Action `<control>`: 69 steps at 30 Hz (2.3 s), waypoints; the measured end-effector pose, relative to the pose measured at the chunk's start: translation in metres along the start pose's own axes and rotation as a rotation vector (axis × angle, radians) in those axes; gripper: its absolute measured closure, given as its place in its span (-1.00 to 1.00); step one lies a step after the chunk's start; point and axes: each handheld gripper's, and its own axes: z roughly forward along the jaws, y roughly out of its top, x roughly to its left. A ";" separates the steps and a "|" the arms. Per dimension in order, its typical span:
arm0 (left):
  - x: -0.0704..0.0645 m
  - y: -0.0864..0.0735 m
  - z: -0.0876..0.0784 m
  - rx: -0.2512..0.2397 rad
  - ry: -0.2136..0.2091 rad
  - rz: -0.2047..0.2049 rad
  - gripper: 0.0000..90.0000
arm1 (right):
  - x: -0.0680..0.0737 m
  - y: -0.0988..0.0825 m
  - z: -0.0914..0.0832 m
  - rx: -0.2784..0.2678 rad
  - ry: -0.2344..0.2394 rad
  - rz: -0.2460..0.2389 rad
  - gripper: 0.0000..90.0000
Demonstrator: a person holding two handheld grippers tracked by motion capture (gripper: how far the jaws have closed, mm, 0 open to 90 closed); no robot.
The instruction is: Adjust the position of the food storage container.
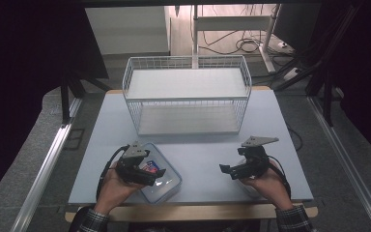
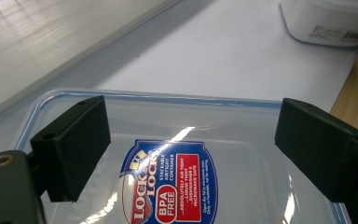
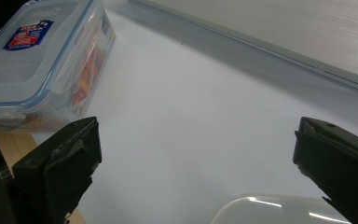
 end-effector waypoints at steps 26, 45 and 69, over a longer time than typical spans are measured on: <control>0.000 -0.007 0.003 -0.044 0.024 0.031 -0.68 | 0.004 -0.005 -0.021 0.103 0.021 -0.142 0.94; 0.002 -0.007 0.005 -0.054 0.002 0.024 -0.65 | 0.004 -0.037 -0.039 0.189 0.015 -0.125 0.98; 0.004 -0.008 0.006 -0.054 0.001 0.016 -0.63 | -0.068 -0.023 -0.033 0.094 -0.086 -0.026 0.98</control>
